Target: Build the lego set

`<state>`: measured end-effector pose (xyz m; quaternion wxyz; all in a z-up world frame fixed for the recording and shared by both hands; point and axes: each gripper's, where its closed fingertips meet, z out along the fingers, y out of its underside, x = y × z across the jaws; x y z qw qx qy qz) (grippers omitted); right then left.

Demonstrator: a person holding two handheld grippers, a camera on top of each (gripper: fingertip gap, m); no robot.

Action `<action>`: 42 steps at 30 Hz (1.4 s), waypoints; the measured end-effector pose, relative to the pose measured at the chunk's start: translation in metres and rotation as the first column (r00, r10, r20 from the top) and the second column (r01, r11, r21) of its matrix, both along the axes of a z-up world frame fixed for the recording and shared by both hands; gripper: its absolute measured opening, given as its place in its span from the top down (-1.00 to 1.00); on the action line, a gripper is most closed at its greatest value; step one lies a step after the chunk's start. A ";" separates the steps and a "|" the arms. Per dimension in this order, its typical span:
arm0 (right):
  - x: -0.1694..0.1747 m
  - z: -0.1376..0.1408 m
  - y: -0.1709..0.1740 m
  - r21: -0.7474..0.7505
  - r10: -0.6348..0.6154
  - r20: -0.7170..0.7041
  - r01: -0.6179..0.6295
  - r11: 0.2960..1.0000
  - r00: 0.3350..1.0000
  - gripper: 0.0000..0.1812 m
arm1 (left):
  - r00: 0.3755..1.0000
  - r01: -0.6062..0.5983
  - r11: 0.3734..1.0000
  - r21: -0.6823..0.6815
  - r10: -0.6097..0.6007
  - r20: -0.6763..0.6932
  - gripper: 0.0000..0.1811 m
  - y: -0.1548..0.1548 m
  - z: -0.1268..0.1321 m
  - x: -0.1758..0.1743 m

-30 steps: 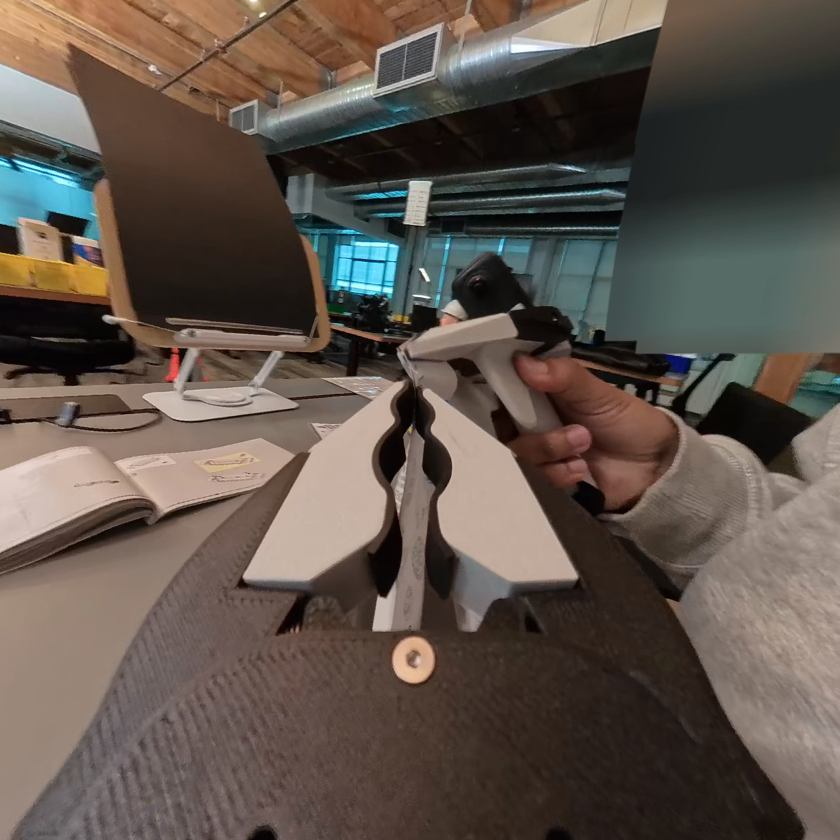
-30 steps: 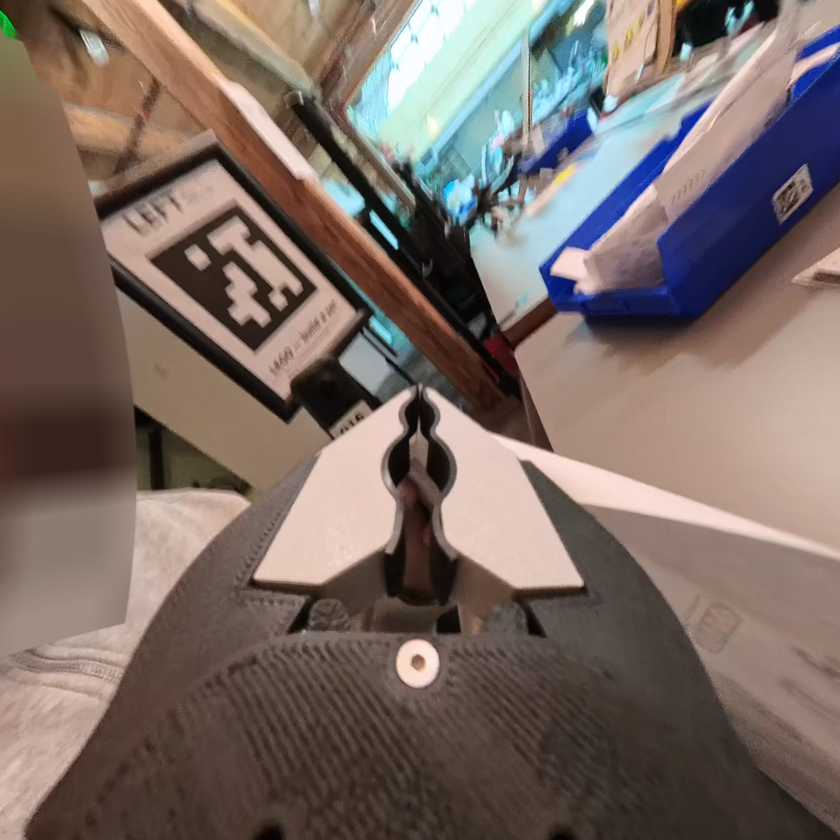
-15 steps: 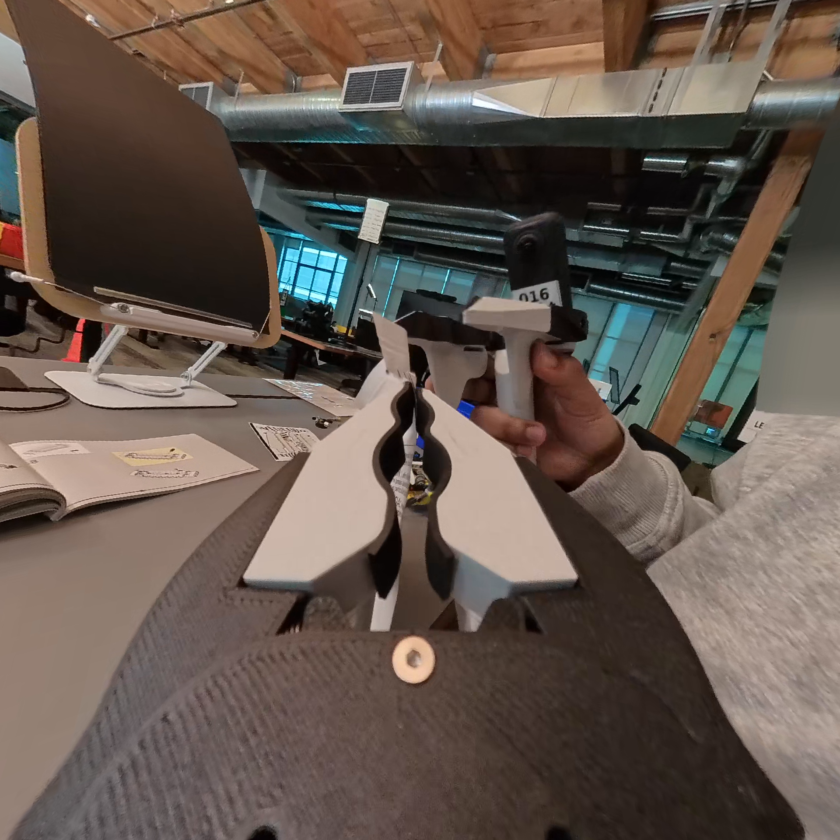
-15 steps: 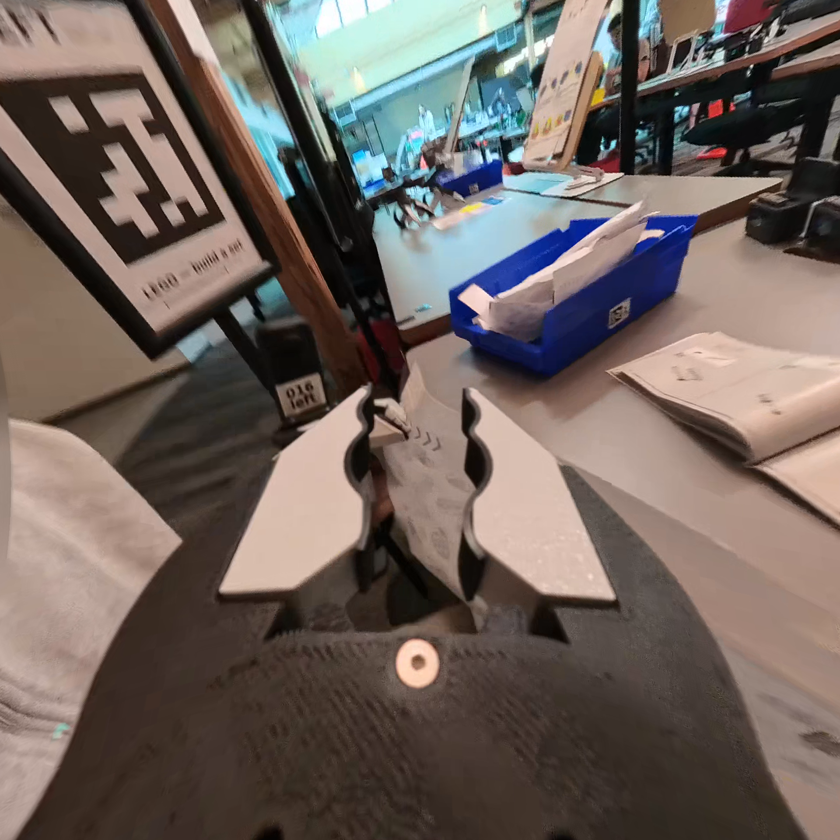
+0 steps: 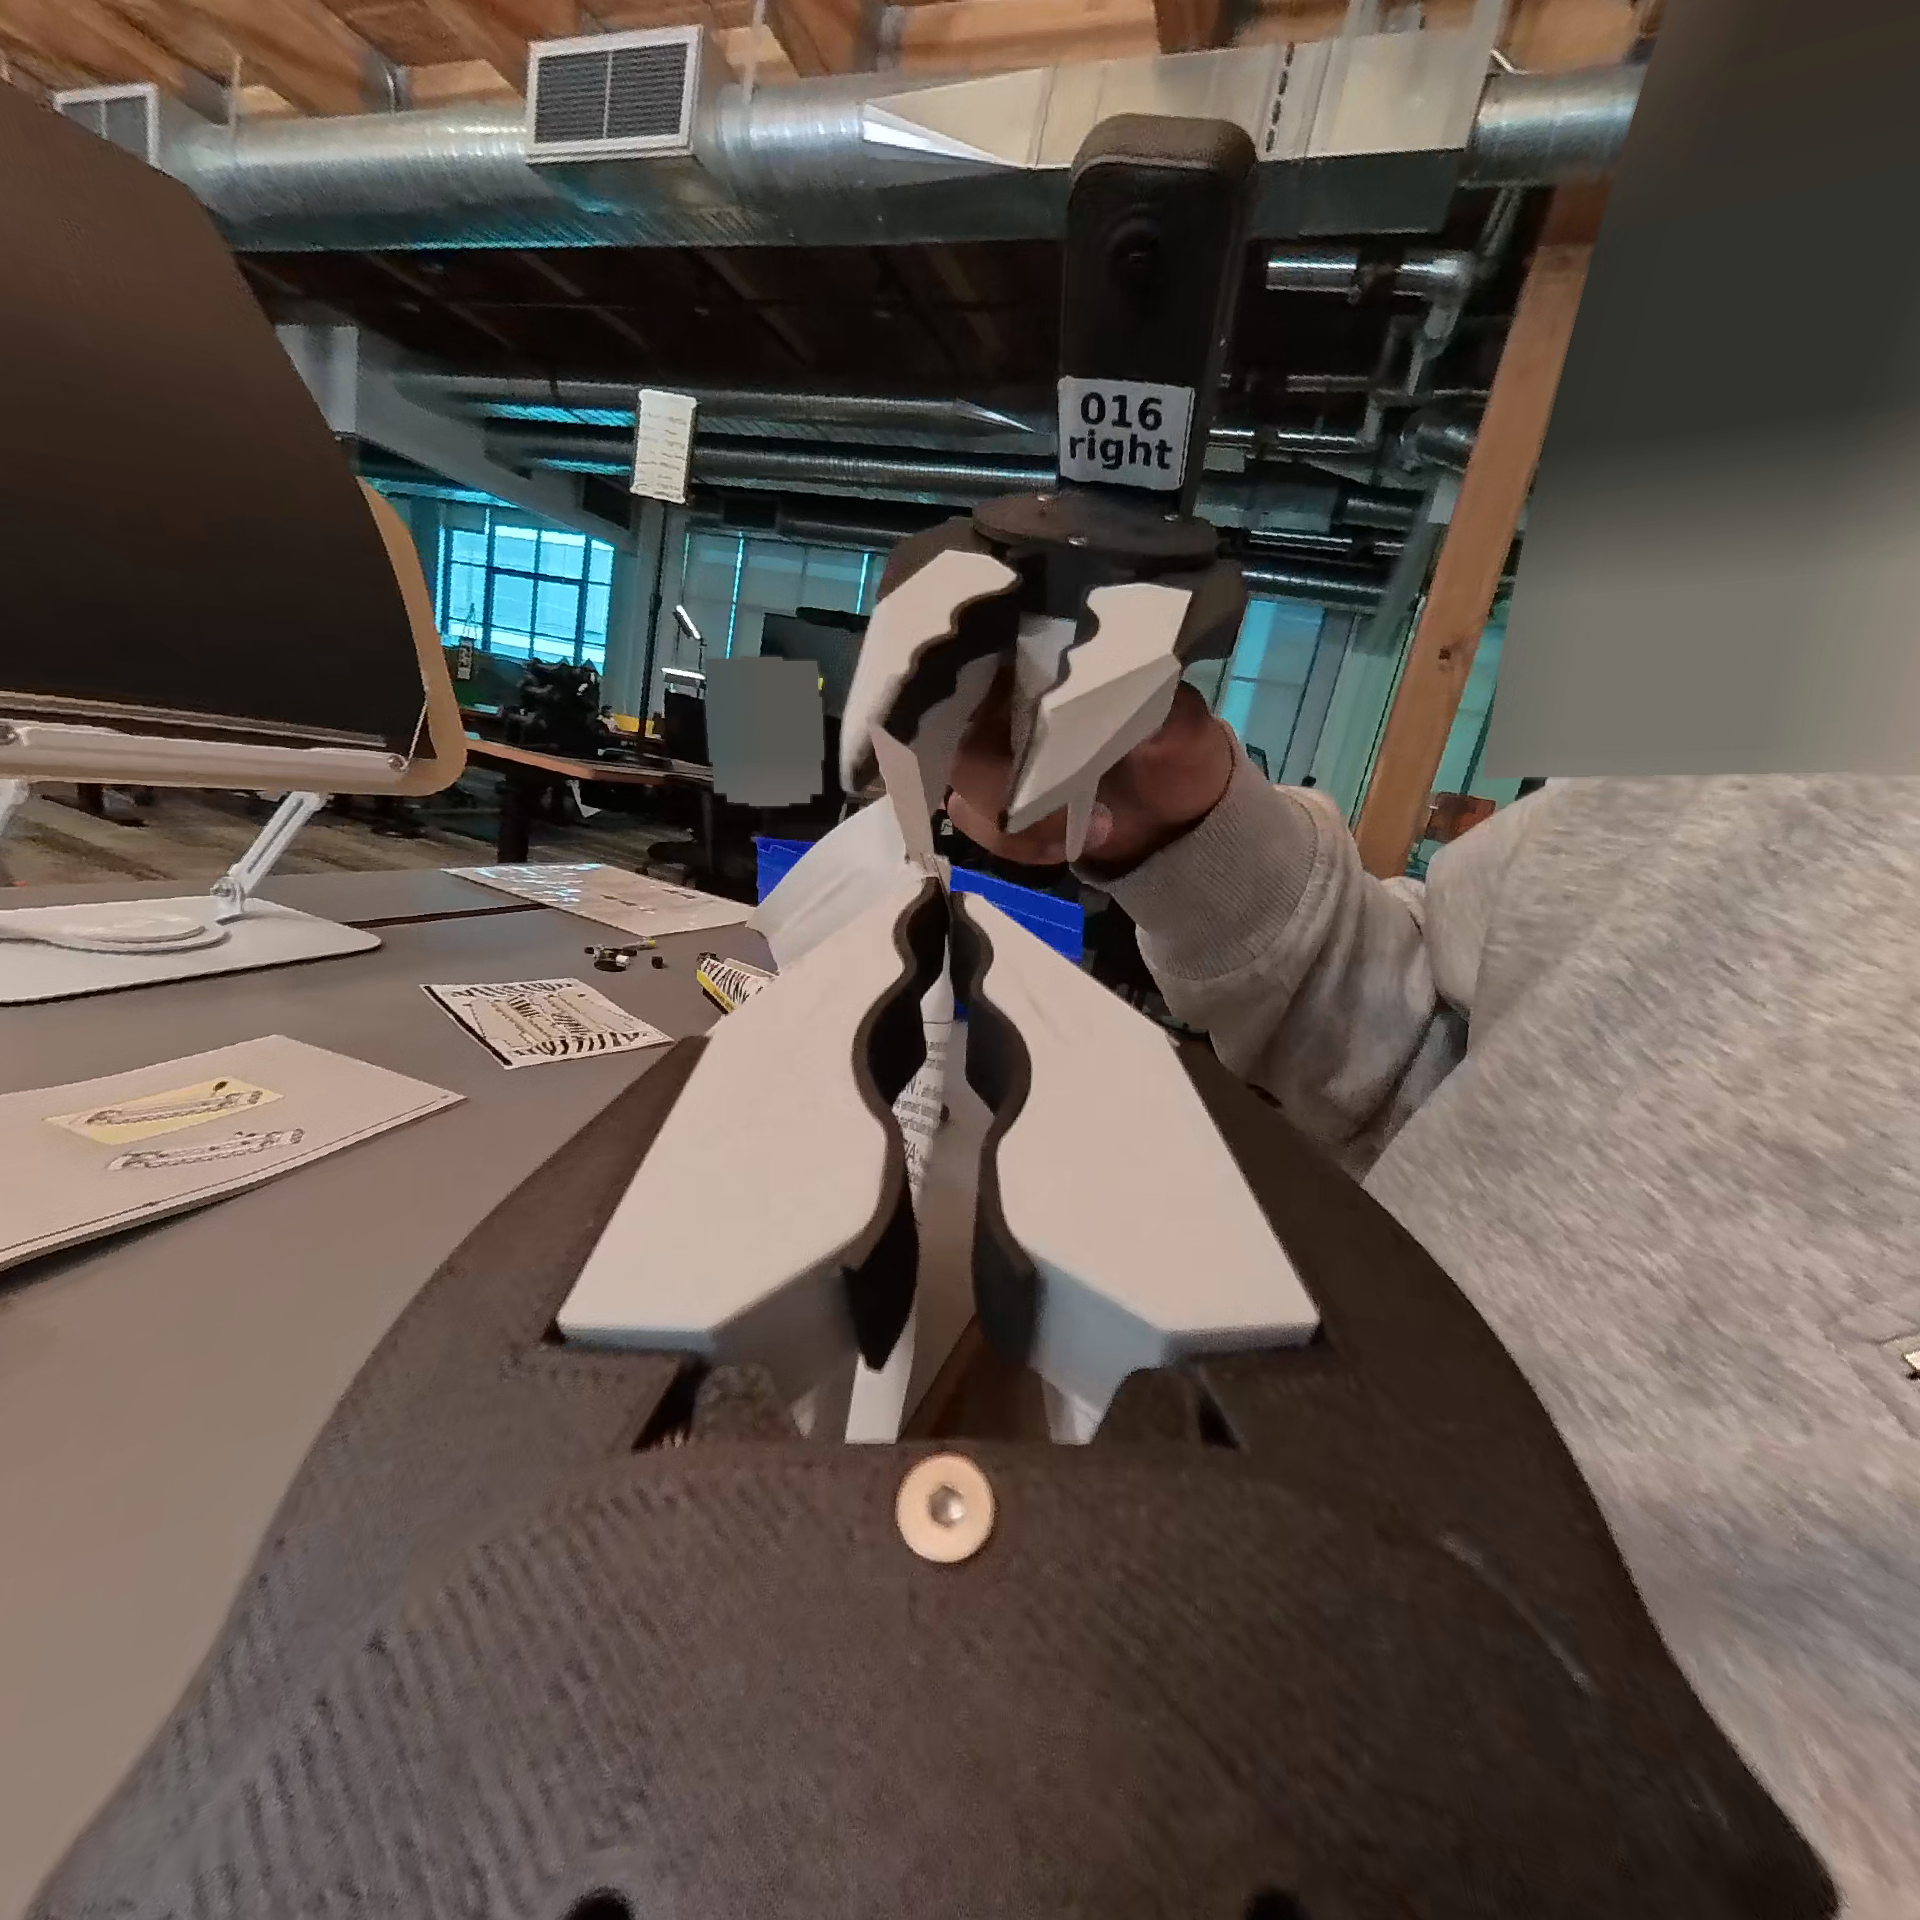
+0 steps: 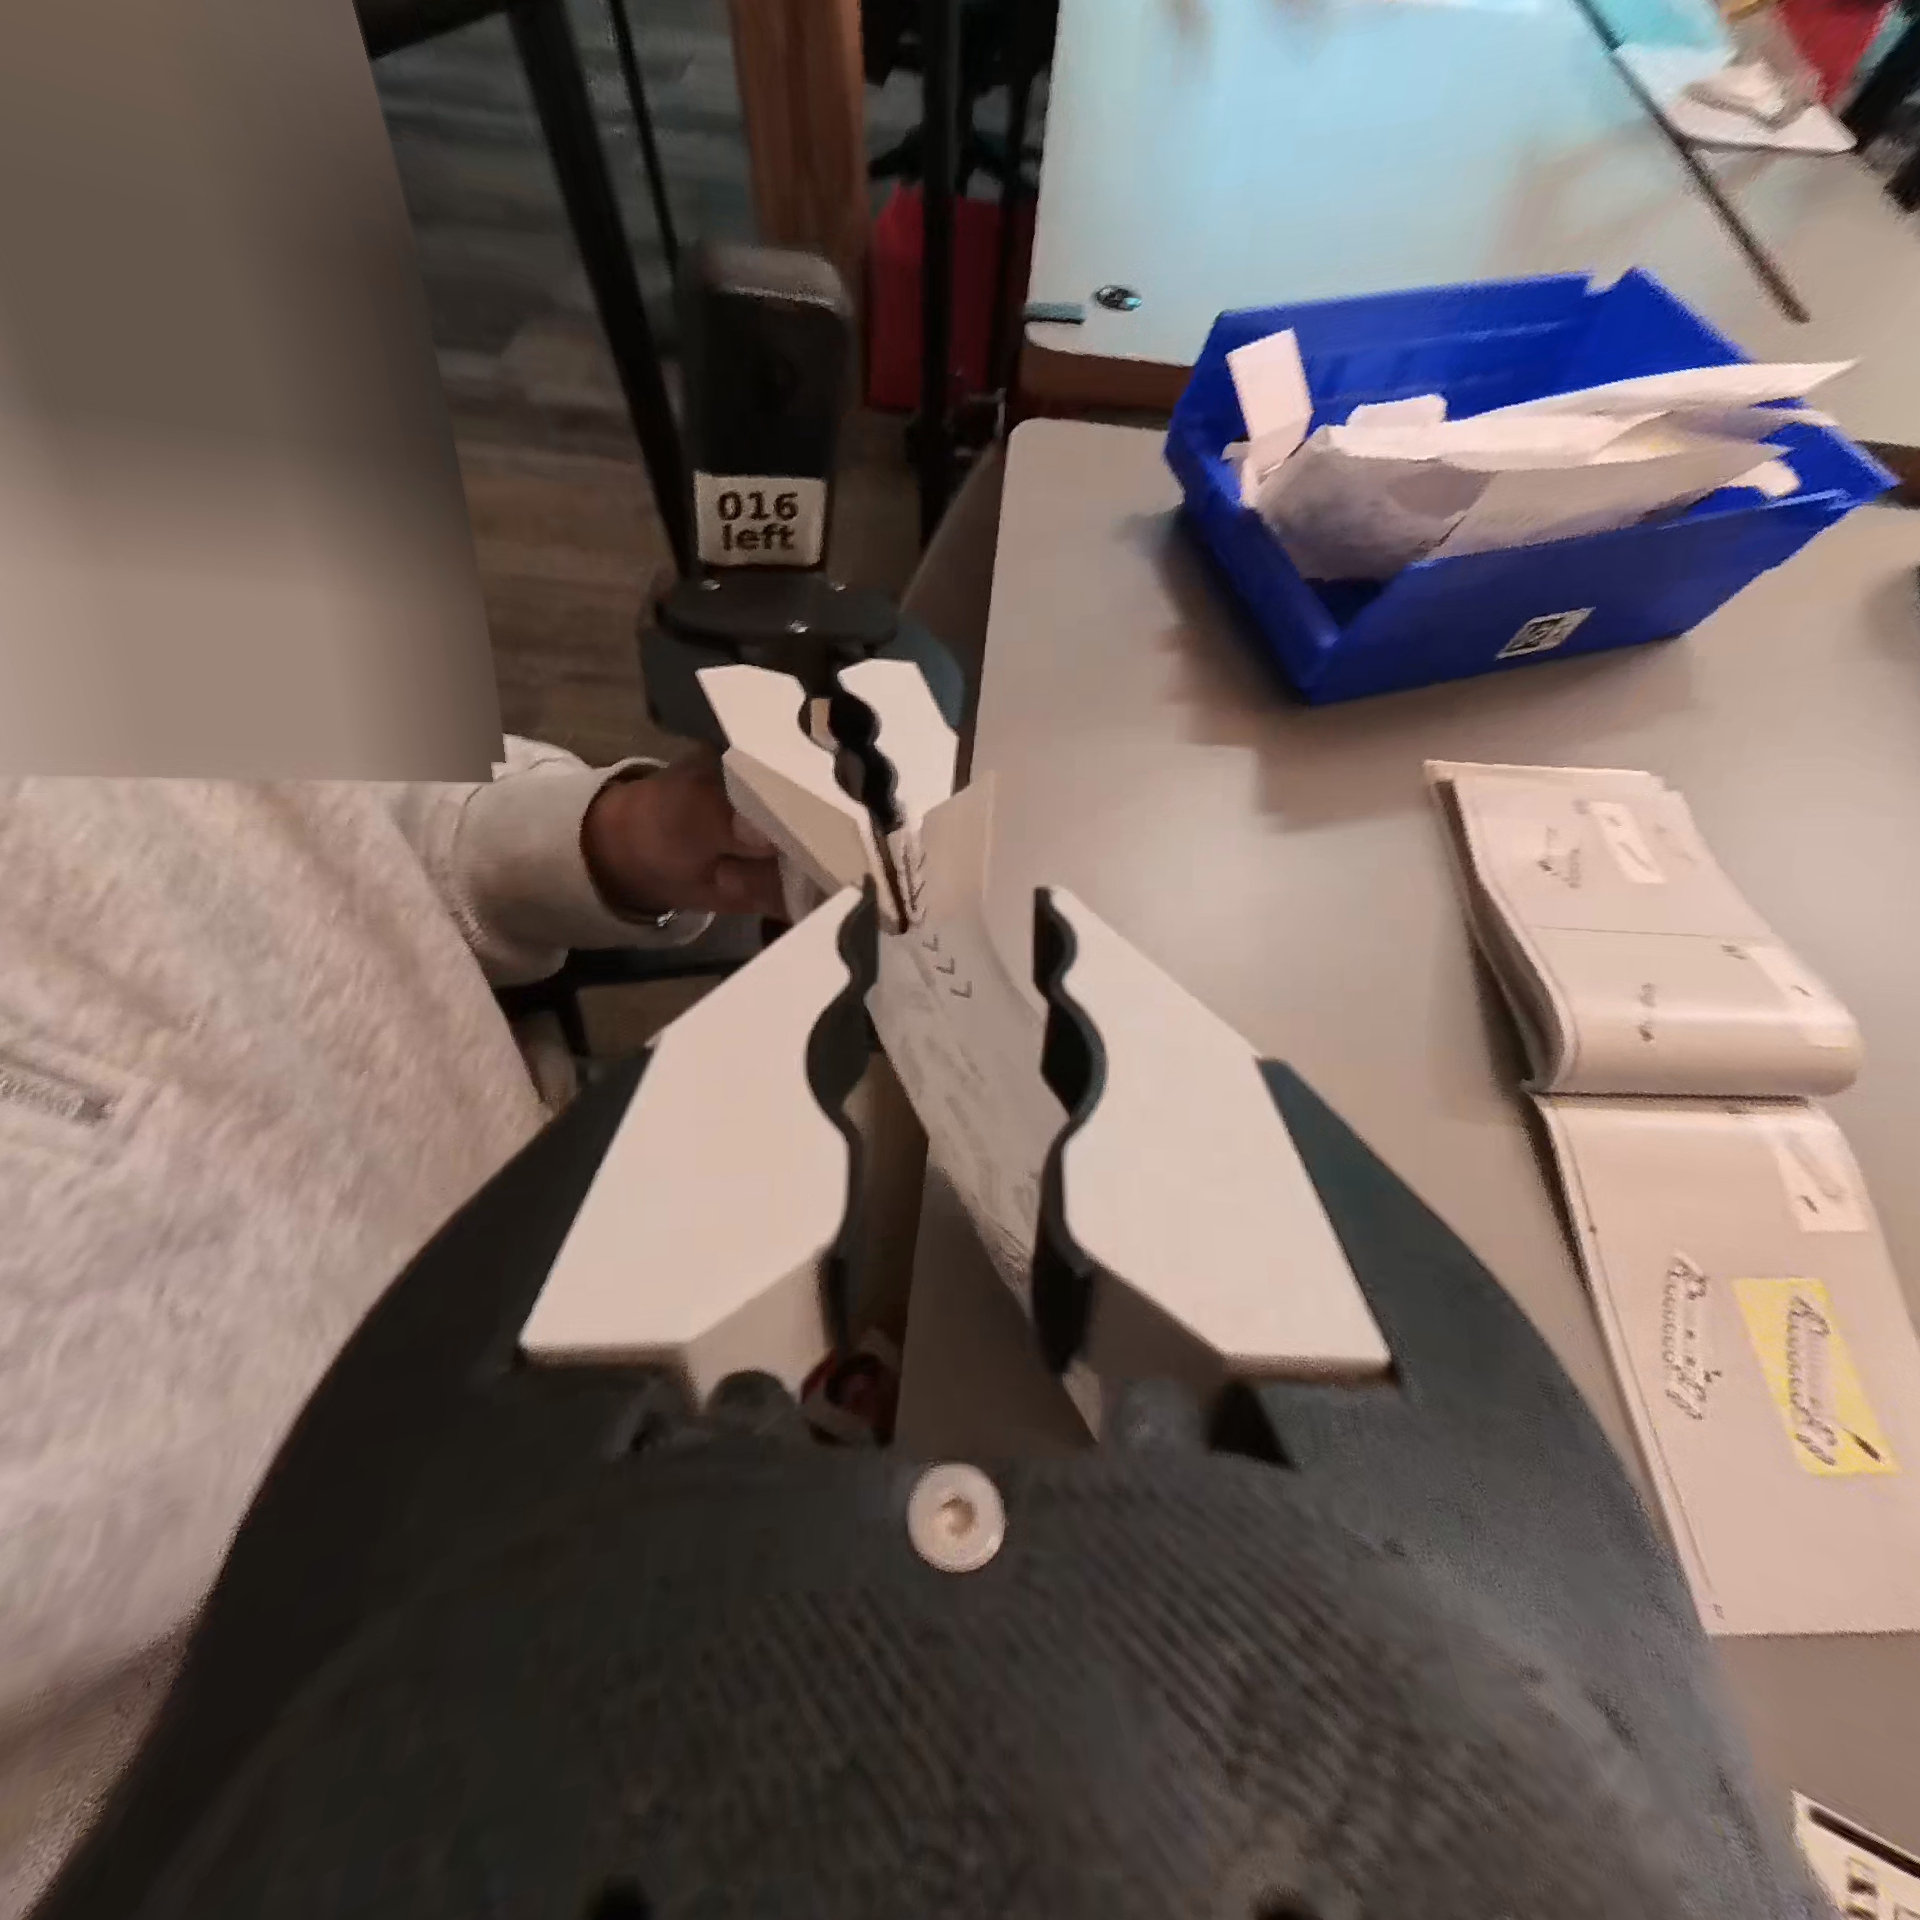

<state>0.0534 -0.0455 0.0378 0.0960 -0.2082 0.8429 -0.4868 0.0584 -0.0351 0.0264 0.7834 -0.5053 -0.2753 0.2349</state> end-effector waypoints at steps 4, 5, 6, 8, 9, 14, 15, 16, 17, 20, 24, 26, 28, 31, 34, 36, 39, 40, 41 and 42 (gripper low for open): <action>0.003 -0.008 0.001 0.021 0.013 -0.035 -0.012 1.000 0.999 0.72 | 1.000 0.026 1.000 -0.004 -0.026 -0.008 1.00 0.003 -0.002 0.001; 0.002 -0.008 0.001 0.012 0.010 -0.044 -0.010 1.000 0.999 0.76 | 0.999 0.033 0.999 -0.008 -0.033 -0.012 1.00 0.004 -0.002 0.002; 0.001 -0.007 0.001 0.006 0.005 -0.048 -0.005 1.000 0.999 0.82 | 0.999 0.035 0.999 -0.011 -0.036 -0.014 1.00 0.004 -0.002 0.002; 0.005 -0.007 0.005 0.018 0.033 -0.018 -0.032 0.999 0.999 1.00 | 1.000 0.016 1.000 -0.006 -0.016 -0.018 1.00 0.002 -0.002 0.001; 0.007 -0.008 0.006 0.033 0.042 0.006 -0.042 0.999 0.999 1.00 | 1.000 0.016 1.000 -0.008 -0.016 -0.024 1.00 0.001 -0.002 0.002; 0.006 -0.009 0.005 0.045 0.017 0.045 -0.019 0.999 0.999 1.00 | 1.000 -0.011 1.000 0.009 0.011 -0.025 0.91 -0.002 -0.003 -0.003; 0.007 -0.011 0.006 0.055 0.019 0.052 -0.022 0.998 0.998 1.00 | 1.000 -0.017 1.000 -0.001 0.017 -0.012 0.80 -0.001 -0.005 -0.005; 0.007 -0.012 0.005 0.063 0.016 0.057 -0.020 0.998 0.998 1.00 | 1.000 -0.012 1.000 -0.020 0.012 0.005 0.79 0.002 -0.009 -0.007; 0.008 -0.013 0.004 0.068 0.013 0.061 -0.017 0.998 0.998 1.00 | 1.000 -0.001 0.999 -0.038 0.001 0.017 0.84 0.005 -0.011 -0.008; 0.007 -0.013 0.002 0.075 -0.003 0.058 -0.001 0.997 0.998 1.00 | 1.000 -0.002 0.999 -0.042 0.003 0.027 1.00 0.006 -0.012 -0.008; 0.010 -0.011 0.000 0.063 0.014 0.052 -0.017 0.998 0.999 1.00 | 0.999 0.025 0.999 -0.036 -0.023 0.033 1.00 0.004 -0.011 -0.005; 0.011 -0.011 0.000 0.053 0.033 0.041 -0.036 0.998 0.999 1.00 | 0.999 0.030 0.999 -0.040 -0.029 0.039 1.00 0.005 -0.011 -0.005; 0.011 -0.011 0.001 0.060 0.058 0.031 -0.059 0.996 0.998 1.00 | 0.998 0.044 0.998 -0.035 -0.042 0.043 1.00 0.006 -0.011 -0.004; 0.009 -0.014 0.002 0.079 0.081 -0.013 -0.080 0.994 0.997 0.89 | 0.997 0.065 0.997 -0.029 -0.063 0.047 1.00 0.007 -0.011 -0.003; 0.008 -0.022 0.006 0.159 0.124 -0.058 -0.114 0.981 0.991 0.75 | 0.996 0.077 0.997 -0.024 -0.075 0.050 1.00 0.008 -0.010 -0.002; 0.009 -0.025 0.005 0.190 0.146 -0.082 -0.128 0.973 0.986 0.84 | 0.995 0.089 0.996 -0.022 -0.087 0.053 1.00 0.009 -0.011 -0.002; 0.011 -0.024 0.003 0.222 0.155 -0.073 -0.136 0.966 0.985 1.00 | 0.995 0.086 0.996 -0.019 -0.085 0.054 1.00 0.008 -0.011 -0.003; 0.011 -0.024 0.002 0.239 0.144 -0.049 -0.129 0.963 0.988 1.00 | 0.995 0.082 0.996 -0.018 -0.081 0.053 1.00 0.007 -0.011 -0.003; 0.011 -0.023 0.001 0.251 0.129 -0.009 -0.123 0.960 0.992 1.00 | 0.996 0.080 0.997 -0.014 -0.079 0.049 1.00 0.006 -0.010 -0.002; 0.012 -0.021 -0.001 0.251 0.116 0.032 -0.120 0.960 0.993 1.00 | 0.996 0.076 0.997 -0.006 -0.075 0.046 1.00 0.005 -0.008 -0.002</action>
